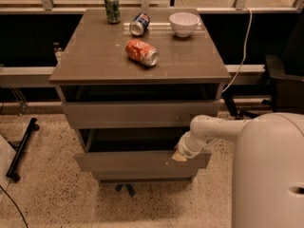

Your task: Open middle drawer

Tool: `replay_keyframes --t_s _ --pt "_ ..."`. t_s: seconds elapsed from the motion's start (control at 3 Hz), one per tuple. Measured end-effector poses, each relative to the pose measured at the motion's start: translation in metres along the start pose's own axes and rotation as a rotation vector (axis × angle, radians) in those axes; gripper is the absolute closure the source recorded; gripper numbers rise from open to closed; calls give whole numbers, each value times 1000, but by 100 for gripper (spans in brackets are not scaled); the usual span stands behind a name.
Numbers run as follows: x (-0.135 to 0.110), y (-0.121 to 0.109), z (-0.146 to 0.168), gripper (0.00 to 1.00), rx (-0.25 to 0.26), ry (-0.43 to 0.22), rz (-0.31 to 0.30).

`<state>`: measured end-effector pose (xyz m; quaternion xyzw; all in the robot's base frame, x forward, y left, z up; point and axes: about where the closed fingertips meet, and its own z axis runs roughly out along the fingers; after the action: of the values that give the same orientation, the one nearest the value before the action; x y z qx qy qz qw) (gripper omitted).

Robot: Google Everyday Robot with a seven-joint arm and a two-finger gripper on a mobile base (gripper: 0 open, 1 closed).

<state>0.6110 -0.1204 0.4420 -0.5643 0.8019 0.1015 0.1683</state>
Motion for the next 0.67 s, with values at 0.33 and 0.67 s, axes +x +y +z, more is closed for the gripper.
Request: replay_keyframes --t_s 0.33,0.67 --pt "4 8 -6 67 -6 5 -3" --pt "24 39 -14 44 -32 2 57"
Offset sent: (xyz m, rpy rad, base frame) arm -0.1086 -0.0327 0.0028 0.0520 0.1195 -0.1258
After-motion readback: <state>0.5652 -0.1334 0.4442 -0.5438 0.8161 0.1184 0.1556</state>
